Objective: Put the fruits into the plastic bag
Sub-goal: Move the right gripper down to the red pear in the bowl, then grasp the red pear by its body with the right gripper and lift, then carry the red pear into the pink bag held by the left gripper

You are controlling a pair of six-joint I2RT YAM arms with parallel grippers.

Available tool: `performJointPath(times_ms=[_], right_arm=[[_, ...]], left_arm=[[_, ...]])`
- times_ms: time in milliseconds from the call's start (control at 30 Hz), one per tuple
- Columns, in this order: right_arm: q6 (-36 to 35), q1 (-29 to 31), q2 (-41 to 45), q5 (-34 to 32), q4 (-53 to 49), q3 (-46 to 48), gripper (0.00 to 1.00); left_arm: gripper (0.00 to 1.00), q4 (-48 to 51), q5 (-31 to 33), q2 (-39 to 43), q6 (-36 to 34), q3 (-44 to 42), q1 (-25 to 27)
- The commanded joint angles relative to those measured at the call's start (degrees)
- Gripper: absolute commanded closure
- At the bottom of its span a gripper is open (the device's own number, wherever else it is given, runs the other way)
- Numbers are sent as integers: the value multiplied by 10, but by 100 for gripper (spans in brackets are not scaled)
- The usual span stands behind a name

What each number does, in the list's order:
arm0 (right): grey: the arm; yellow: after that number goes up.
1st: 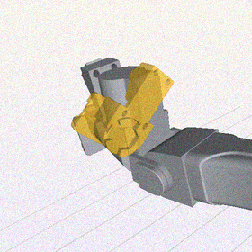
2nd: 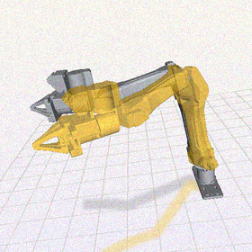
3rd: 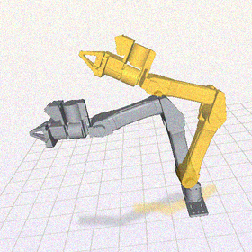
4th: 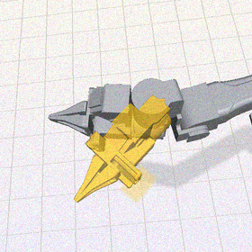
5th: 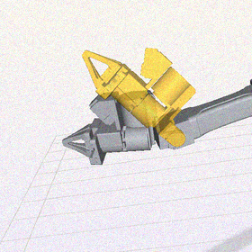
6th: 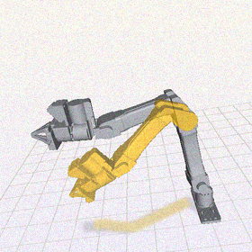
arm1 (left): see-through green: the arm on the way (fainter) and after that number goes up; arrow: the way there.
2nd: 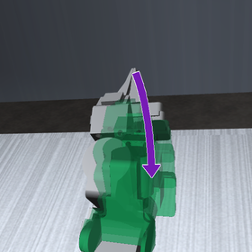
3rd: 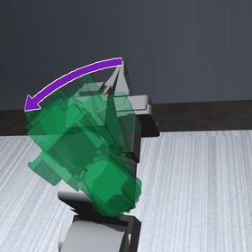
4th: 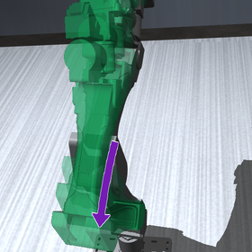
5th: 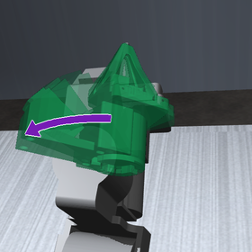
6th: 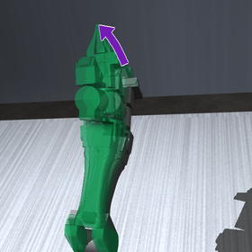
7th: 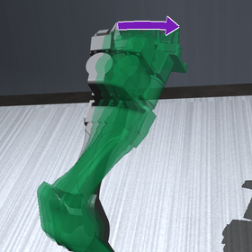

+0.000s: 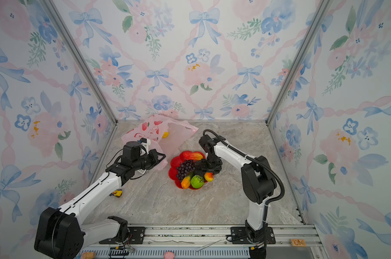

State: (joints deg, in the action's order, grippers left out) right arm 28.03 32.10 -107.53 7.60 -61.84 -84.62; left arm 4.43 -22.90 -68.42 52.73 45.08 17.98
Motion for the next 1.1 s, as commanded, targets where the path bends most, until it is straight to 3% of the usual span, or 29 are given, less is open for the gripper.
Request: performJointPath(times_ms=[0, 333, 467, 600, 733, 900, 1067], right_arm=[[1, 7, 0, -14, -10, -8, 56], [1, -5, 28, -6, -48, -79, 59], [24, -20, 48, 54, -28, -117, 59], [100, -30, 57, 177, 64, -127, 60], [181, -24, 47, 250, 174, -126, 60], [280, -8, 8, 286, 314, -132, 61], [330, 11, -52, 274, 391, -166, 61]], left_arm=[[100, -16, 5, 2, 6, -7, 2], [100, -20, 4, 6, 7, -11, 2], [100, -19, 3, 8, 7, -11, 2], [100, -20, 1, 11, 7, -10, 2], [100, -19, 0, 14, 6, -10, 2], [100, -20, 1, 17, 7, -12, 2], [100, -20, 2, 19, 5, -10, 2]])
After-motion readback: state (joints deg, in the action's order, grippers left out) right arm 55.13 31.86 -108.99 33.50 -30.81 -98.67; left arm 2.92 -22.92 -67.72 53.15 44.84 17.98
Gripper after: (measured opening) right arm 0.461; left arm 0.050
